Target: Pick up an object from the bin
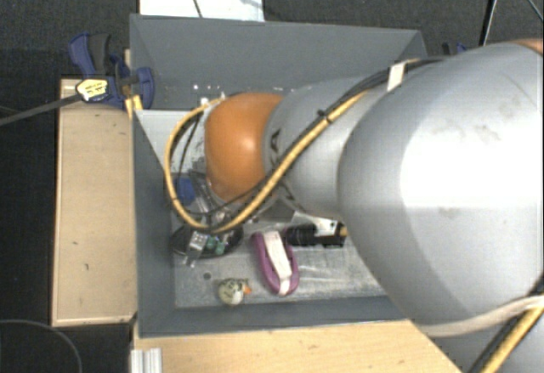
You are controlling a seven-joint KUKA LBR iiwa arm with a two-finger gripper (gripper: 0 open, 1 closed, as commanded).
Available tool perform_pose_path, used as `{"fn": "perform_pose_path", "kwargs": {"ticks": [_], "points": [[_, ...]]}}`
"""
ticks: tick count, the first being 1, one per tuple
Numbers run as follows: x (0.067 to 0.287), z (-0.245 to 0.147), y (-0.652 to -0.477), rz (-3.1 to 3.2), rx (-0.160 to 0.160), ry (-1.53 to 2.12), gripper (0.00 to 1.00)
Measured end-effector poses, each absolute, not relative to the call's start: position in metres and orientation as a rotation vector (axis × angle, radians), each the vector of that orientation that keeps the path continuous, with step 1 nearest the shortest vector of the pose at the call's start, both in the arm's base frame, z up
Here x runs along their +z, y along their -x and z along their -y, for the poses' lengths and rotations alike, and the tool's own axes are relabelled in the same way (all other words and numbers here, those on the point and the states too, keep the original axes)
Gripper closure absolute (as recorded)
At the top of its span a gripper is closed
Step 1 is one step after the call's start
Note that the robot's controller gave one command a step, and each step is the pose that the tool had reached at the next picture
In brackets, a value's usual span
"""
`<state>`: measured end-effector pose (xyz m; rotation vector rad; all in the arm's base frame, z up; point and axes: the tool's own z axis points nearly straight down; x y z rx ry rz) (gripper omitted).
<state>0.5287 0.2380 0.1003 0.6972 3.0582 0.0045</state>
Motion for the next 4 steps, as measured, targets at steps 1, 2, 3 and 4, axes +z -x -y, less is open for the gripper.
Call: {"fn": "perform_pose_path", "kwargs": {"ticks": [1,2,3,4], "points": [[0.072,-0.233,-0.525,-3.009,0.004,-0.894,0.0],[0.072,-0.233,-0.525,-3.008,0.004,-0.897,0.0],[0.073,-0.233,-0.526,-3.007,0.007,-0.898,1.0],[0.157,-0.234,-0.527,-3.006,0.008,-0.893,1.0]]}}
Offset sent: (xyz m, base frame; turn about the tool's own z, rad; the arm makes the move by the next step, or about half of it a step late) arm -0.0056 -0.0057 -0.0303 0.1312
